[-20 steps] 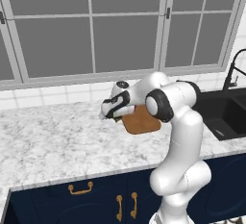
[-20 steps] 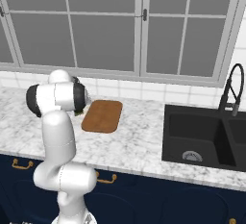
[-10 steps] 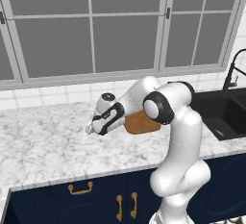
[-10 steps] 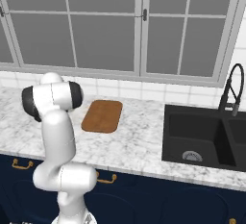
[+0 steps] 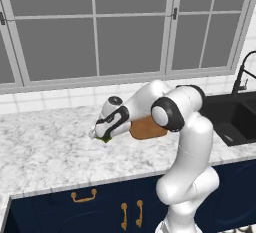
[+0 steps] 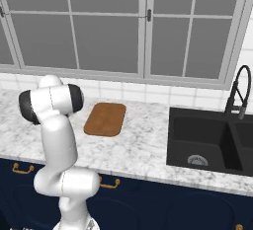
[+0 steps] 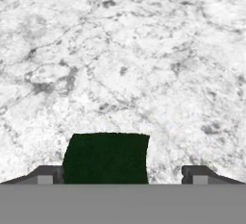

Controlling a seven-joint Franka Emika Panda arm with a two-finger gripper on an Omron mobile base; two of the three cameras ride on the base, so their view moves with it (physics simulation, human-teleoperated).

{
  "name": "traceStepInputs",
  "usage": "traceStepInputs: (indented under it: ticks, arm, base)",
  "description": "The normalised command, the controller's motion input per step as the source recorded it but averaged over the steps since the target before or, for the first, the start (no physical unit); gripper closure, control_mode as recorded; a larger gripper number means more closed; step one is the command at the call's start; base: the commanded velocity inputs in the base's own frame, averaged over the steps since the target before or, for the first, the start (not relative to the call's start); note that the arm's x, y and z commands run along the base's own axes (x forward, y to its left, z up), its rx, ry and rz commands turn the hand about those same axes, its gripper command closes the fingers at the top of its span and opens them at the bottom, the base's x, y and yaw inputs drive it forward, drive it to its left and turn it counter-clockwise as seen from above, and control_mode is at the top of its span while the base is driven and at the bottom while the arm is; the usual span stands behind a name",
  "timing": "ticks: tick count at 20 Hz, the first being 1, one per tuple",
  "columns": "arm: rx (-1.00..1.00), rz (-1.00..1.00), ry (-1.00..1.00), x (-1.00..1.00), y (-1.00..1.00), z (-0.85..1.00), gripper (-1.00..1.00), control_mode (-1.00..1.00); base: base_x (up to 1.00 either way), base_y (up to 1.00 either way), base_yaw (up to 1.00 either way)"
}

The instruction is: Pick up the sponge from the counter and clean the cutting board by briefly scrubbing or pressing down on the cutting board. Once finished, release the sponge.

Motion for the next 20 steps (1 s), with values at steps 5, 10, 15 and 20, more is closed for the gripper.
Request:
traceStepInputs:
  ticks: [5, 10, 15, 20]
  arm:
    - [0.00, 0.00, 0.00, -0.07, -0.56, 0.31, -1.00, -1.00]
    - [0.11, 0.00, 0.00, -0.80, -0.61, 0.83, -1.00, -1.00]
    - [0.08, 0.00, 0.02, -0.92, -0.70, 0.95, -1.00, -1.00]
    - [0.00, -0.02, 0.03, -0.97, -0.63, 0.65, -1.00, -1.00]
  base:
    - [0.00, 0.00, 0.00]
    - [0.00, 0.00, 0.00]
    - [0.00, 0.00, 0.00]
    - [0.00, 0.00, 0.00]
